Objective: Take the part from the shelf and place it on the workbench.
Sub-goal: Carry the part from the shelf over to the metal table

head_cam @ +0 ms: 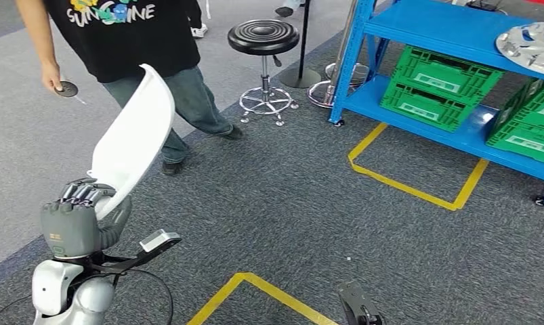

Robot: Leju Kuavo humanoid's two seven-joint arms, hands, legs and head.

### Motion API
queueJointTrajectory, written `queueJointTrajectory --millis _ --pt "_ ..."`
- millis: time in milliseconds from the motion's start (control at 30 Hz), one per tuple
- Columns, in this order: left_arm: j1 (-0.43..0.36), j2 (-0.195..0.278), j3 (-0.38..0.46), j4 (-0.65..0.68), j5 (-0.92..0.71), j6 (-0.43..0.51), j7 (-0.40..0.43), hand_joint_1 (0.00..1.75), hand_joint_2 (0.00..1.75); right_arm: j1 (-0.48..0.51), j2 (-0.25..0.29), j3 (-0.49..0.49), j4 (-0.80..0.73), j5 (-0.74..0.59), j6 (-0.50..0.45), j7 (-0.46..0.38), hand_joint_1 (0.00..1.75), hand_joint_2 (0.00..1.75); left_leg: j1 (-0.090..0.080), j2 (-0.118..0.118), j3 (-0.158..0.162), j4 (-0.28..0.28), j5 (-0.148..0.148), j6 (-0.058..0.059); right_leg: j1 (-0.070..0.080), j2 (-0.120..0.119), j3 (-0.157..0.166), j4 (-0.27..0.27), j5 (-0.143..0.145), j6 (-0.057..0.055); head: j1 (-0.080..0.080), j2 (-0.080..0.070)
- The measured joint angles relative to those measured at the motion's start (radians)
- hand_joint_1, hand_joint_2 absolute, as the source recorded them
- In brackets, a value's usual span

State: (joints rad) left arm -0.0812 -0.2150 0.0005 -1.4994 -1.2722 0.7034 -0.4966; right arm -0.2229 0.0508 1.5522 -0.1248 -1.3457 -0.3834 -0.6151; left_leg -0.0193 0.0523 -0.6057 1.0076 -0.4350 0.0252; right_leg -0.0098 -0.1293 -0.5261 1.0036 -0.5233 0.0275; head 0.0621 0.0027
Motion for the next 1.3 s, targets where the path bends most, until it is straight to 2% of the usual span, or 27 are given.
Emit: queueJointTrajectory --millis 67,133,167,200,233,267,300,333,367,433,500,567,633,700,733,767,800,867,933,1000,1033,1067,1133,1200,1233,1267,1300 --pt "-0.001 0.001 -0.012 0.001 0.009 0.0 0.001 1.75 1.75 0.0 0.0 0.0 0.0 0.012 -0.002 0.013 0.0 0.0 0.006 -0.025 0.005 -0.011 0.006 0.01 -0.003 0.043 -0.017 0.042 -0.031 0.006 0.001 0.0" --pt "-0.003 0.001 -0.026 0.003 0.018 0.0 0.005 1.75 1.75 0.006 -0.002 0.0 0.0 0.027 -0.001 0.031 0.0 0.0 0.009 -0.051 0.007 -0.015 0.008 0.017 -0.005 0.106 -0.077 0.162 -0.087 0.008 0.005 0.0" --pt "-0.004 0.001 -0.031 0.005 0.021 0.0 0.007 1.75 1.75 0.011 -0.004 0.0 0.0 0.033 -0.001 0.043 0.0 0.0 0.009 -0.066 0.007 -0.015 0.008 0.018 -0.005 0.12 -0.114 0.229 -0.109 0.009 0.008 0.0" --pt "-0.003 0.001 -0.034 0.006 0.022 0.0 0.008 1.75 1.75 0.017 -0.006 0.0 0.0 0.04 0.0 0.056 0.0 0.0 0.009 -0.081 0.008 -0.014 0.008 0.019 -0.005 0.126 -0.142 0.272 -0.114 0.01 0.009 0.0" --pt "-0.003 0.002 -0.035 0.008 0.022 0.0 0.009 1.75 1.75 0.022 -0.009 0.0 0.0 0.046 -0.001 0.069 0.0 0.0 0.009 -0.097 0.008 -0.013 0.008 0.019 -0.005 0.128 -0.155 0.281 -0.101 0.011 0.009 0.0" --pt "-0.003 0.002 -0.036 0.009 0.022 0.0 0.01 1.75 1.75 0.025 -0.012 0.0 0.0 0.049 -0.001 0.082 0.0 0.0 0.01 -0.113 0.009 -0.011 0.007 0.018 -0.006 0.131 -0.148 0.249 -0.068 0.012 0.009 0.0" --pt "-0.004 0.003 -0.036 0.009 0.022 0.0 0.011 1.75 1.75 0.028 -0.014 0.0 0.0 0.049 -0.001 0.095 0.0 0.0 0.012 -0.128 0.01 -0.007 0.005 0.015 -0.009 0.14 -0.126 0.187 -0.025 0.014 0.008 0.0" --pt "-0.005 0.003 -0.036 0.009 0.024 0.0 0.012 1.75 1.75 0.031 -0.017 0.0 0.0 0.048 -0.001 0.106 0.0 0.0 0.013 -0.142 0.008 -0.002 0.002 0.01 -0.014 0.161 -0.099 0.122 0.005 0.017 0.009 0.0" --pt "-0.005 0.003 -0.035 0.009 0.028 0.0 0.012 1.75 1.75 0.034 -0.02 0.0 0.0 0.045 0.0 0.117 0.0 0.0 0.014 -0.156 0.004 0.007 -0.002 0.005 -0.017 0.182 -0.074 0.067 0.024 0.017 0.008 0.0" --pt "-0.005 0.003 -0.035 0.009 0.037 0.0 0.009 1.75 1.75 0.043 -0.024 0.0 0.0 0.041 0.001 0.137 0.0 0.0 0.016 -0.179 -0.007 0.017 -0.003 -0.006 -0.019 0.204 -0.052 0.028 0.024 0.014 0.007 0.0" --pt "0.001 0.004 -0.035 0.009 0.041 0.0 0.007 1.75 1.75 0.052 -0.028 0.0 0.0 0.036 -0.001 0.155 0.0 0.0 0.019 -0.191 -0.013 0.019 -0.002 -0.016 -0.016 0.184 -0.046 0.026 0.026 0.003 0.007 0.0" --pt "0.003 0.006 -0.035 0.009 0.041 0.001 0.007 1.75 1.75 0.06 -0.032 0.0 0.001 0.03 -0.003 0.172 0.0 0.0 0.017 -0.146 -0.028 0.053 -0.023 -0.026 -0.016 0.162 -0.04 0.022 0.026 -0.009 0.003 0.0" --pt "0.001 0.007 -0.035 0.009 0.038 0.001 0.008 1.75 1.75 0.071 -0.035 0.0 0.002 0.023 -0.003 0.191 0.0 0.0 0.017 -0.081 -0.077 0.162 -0.078 -0.035 -0.013 0.134 -0.034 0.02 0.023 -0.019 -0.003 0.0" --pt "0.001 0.009 -0.035 0.009 0.037 0.001 0.011 1.75 1.75 0.086 -0.036 0.0 0.002 0.014 -0.002 0.211 0.0 0.0 0.021 -0.062 -0.134 0.282 -0.124 -0.039 -0.01 0.103 -0.031 0.02 0.018 -0.024 -0.004 0.0" --pt "0.002 0.012 -0.035 0.009 0.037 0.0 0.012 1.75 1.75 0.092 -0.036 0.0 0.002 0.01 -0.002 0.22 0.0 0.0 0.022 -0.06 -0.144 0.302 -0.123 -0.038 -0.008 0.089 -0.029 0.02 0.016 -0.025 -0.004 0.0" --pt "0.002 0.014 -0.035 0.009 0.037 0.0 0.014 1.75 1.75 0.097 -0.037 0.0 0.002 0.007 0.0 0.229 0.0 0.0 0.022 -0.058 -0.135 0.284 -0.104 -0.035 -0.007 0.075 -0.027 0.02 0.014 -0.024 -0.004 0.0" --pt "0.002 0.016 -0.036 0.009 0.036 0.0 0.015 1.75 1.75 0.1 -0.038 0.0 0.002 0.004 0.004 0.236 0.0 0.0 0.019 -0.05 -0.106 0.229 -0.071 -0.029 -0.005 0.063 -0.023 0.02 0.011 -0.024 -0.004 0.0" --pt "0.002 0.015 -0.04 0.007 0.028 0.0 0.023 1.75 1.75 0.104 -0.04 0.0 0.002 -0.003 0.017 0.248 0.0 0.0 0.003 -0.002 -0.035 0.093 -0.021 -0.009 -0.002 0.04 -0.016 0.019 0.005 -0.02 -0.004 0.0" --pt "0.004 0.012 -0.048 0.0 0.015 0.001 0.038 1.75 1.75 0.108 -0.044 0.0 0.002 -0.008 0.024 0.257 0.0 0.0 -0.012 0.031 -0.002 0.024 -0.013 0.005 0.002 0.016 -0.012 0.017 0.0 -0.014 -0.004 0.0" --pt "0.013 0.012 -0.053 -0.009 0.006 0.001 0.054 1.75 1.75 0.109 -0.045 0.0 0.002 -0.01 0.025 0.267 0.0 0.0 -0.012 0.011 -0.001 0.012 -0.012 0.013 0.003 -0.005 -0.008 0.013 -0.004 -0.005 -0.003 0.0" --pt "0.019 0.013 -0.054 -0.014 0.005 0.001 0.06 1.75 1.75 0.108 -0.046 0.0 0.002 -0.01 0.024 0.27 0.0 0.0 -0.009 -0.002 0.003 0.003 -0.008 0.016 0.002 0.007 -0.008 0.016 -0.009 -0.002 -0.002 0.0" --pt "0.022 0.014 -0.055 -0.017 0.005 0.002 0.063 1.75 1.75 0.108 -0.047 0.0 0.002 -0.009 0.024 0.271 0.0 0.0 -0.005 -0.015 0.007 -0.005 -0.004 0.02 0.0 0.033 -0.015 0.034 -0.022 0.002 -0.001 0.0" --pt "0.024 0.014 -0.058 -0.02 0.005 0.002 0.067 1.75 1.75 0.11 -0.049 0.0 0.002 -0.009 0.022 0.272 0.0 0.0 0.001 -0.04 0.013 -0.015 0.001 0.026 -0.003 0.101 -0.063 0.134 -0.071 0.006 0.003 0.0" --pt "0.027 0.014 -0.061 -0.02 0.007 0.002 0.067 1.75 1.75 0.116 -0.05 0.0 0.002 -0.006 0.019 0.273 0.0 0.0 0.002 -0.069 0.014 -0.015 0.001 0.029 -0.004 0.126 -0.133 0.261 -0.116 0.012 0.005 0.0" --pt "0.03 0.015 -0.061 -0.02 0.007 0.002 0.067 1.75 1.75 0.119 -0.05 0.0 0.002 -0.003 0.018 0.274 0.0 0.0 0.002 -0.085 0.015 -0.015 0.0 0.029 -0.005 0.128 -0.155 0.292 -0.116 0.015 0.005 0.0" --pt "0.034 0.017 -0.061 -0.02 0.008 0.002 0.067 1.75 1.75 0.12 -0.05 0.0 0.002 0.004 0.017 0.277 0.0 0.0 0.004 -0.101 0.016 -0.014 0.0 0.027 -0.007 0.129 -0.159 0.284 -0.095 0.018 0.005 0.0" --pt "0.037 0.018 -0.061 -0.02 0.008 0.002 0.067 1.75 1.75 0.12 -0.05 0.0 0.002 0.012 0.016 0.281 0.0 0.0 0.006 -0.118 0.018 -0.011 -0.002 0.024 -0.01 0.133 -0.143 0.239 -0.058 0.022 0.005 0.0"
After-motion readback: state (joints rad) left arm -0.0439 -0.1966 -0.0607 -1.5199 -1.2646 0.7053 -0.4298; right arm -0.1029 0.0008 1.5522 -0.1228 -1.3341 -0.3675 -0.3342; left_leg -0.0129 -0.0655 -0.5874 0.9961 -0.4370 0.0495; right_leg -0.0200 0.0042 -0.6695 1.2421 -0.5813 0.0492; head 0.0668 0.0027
